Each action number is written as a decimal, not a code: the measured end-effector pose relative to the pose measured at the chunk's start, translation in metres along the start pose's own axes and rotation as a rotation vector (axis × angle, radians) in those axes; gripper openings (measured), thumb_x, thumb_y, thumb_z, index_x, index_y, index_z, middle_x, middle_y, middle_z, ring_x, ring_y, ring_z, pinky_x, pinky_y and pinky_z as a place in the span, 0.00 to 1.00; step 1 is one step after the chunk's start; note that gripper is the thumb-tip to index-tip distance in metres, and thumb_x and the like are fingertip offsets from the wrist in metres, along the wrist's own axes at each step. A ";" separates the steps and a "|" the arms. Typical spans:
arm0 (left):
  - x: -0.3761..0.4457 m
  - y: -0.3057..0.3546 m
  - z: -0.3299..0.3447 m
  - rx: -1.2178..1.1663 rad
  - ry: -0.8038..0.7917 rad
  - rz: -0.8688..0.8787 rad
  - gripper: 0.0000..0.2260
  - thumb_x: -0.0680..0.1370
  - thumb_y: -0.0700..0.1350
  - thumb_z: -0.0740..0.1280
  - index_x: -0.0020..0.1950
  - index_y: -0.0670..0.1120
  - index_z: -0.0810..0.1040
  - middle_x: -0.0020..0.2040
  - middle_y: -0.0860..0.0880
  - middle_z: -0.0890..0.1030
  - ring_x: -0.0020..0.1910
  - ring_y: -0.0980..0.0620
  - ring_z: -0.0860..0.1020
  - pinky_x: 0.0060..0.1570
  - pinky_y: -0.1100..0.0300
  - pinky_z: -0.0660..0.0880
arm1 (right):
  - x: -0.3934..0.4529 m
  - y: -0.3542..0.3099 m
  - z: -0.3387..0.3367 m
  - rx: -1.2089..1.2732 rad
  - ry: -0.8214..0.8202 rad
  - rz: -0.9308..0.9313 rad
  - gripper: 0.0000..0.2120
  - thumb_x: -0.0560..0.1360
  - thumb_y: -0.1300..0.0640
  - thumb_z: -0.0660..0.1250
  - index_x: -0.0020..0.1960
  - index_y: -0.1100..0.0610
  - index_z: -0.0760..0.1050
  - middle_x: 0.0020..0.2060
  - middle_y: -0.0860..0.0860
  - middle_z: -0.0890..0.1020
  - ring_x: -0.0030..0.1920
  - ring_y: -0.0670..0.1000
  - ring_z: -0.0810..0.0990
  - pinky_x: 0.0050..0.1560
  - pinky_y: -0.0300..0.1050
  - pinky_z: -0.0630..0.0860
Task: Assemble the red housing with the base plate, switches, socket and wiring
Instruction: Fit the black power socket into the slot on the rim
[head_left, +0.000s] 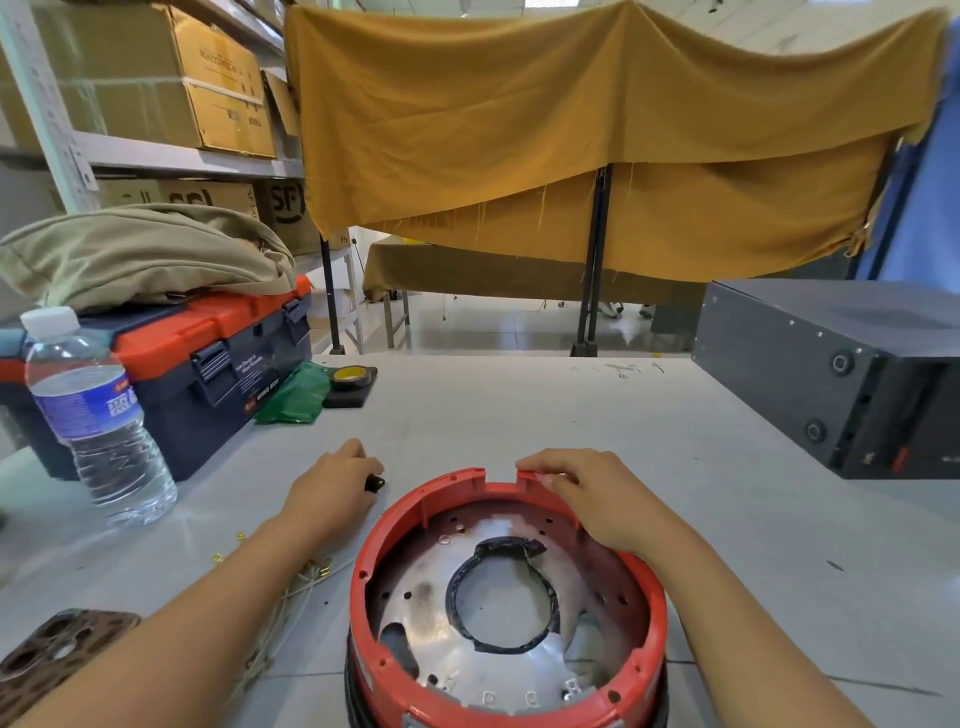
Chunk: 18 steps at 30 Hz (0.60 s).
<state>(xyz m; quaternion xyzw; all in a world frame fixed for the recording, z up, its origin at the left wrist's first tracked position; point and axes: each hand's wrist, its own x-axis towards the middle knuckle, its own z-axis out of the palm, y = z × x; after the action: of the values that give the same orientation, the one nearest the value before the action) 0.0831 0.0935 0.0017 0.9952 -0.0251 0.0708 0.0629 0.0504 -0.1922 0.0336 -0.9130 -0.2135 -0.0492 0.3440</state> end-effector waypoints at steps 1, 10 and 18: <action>0.001 0.001 0.000 -0.005 -0.016 -0.003 0.14 0.78 0.47 0.63 0.63 0.49 0.74 0.57 0.49 0.70 0.53 0.47 0.74 0.49 0.54 0.73 | 0.000 0.000 0.000 0.002 0.004 -0.005 0.15 0.80 0.63 0.58 0.62 0.52 0.77 0.59 0.45 0.80 0.55 0.37 0.72 0.49 0.16 0.61; -0.002 0.004 -0.002 -0.321 0.054 -0.114 0.09 0.72 0.42 0.71 0.52 0.45 0.79 0.48 0.47 0.73 0.50 0.45 0.75 0.47 0.59 0.70 | -0.002 -0.002 -0.001 -0.008 0.002 0.004 0.16 0.80 0.63 0.58 0.63 0.52 0.77 0.60 0.46 0.80 0.61 0.43 0.75 0.49 0.16 0.62; -0.006 0.019 -0.025 -0.577 0.184 -0.049 0.10 0.74 0.41 0.70 0.53 0.51 0.78 0.49 0.50 0.80 0.40 0.51 0.78 0.37 0.63 0.70 | -0.004 -0.004 -0.001 -0.019 0.003 0.020 0.16 0.80 0.62 0.57 0.63 0.51 0.76 0.60 0.46 0.79 0.62 0.45 0.75 0.60 0.30 0.66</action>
<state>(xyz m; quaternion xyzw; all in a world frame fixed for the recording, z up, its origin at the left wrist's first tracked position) 0.0728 0.0784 0.0281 0.9260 -0.0144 0.1492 0.3465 0.0456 -0.1917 0.0360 -0.9183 -0.2032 -0.0489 0.3361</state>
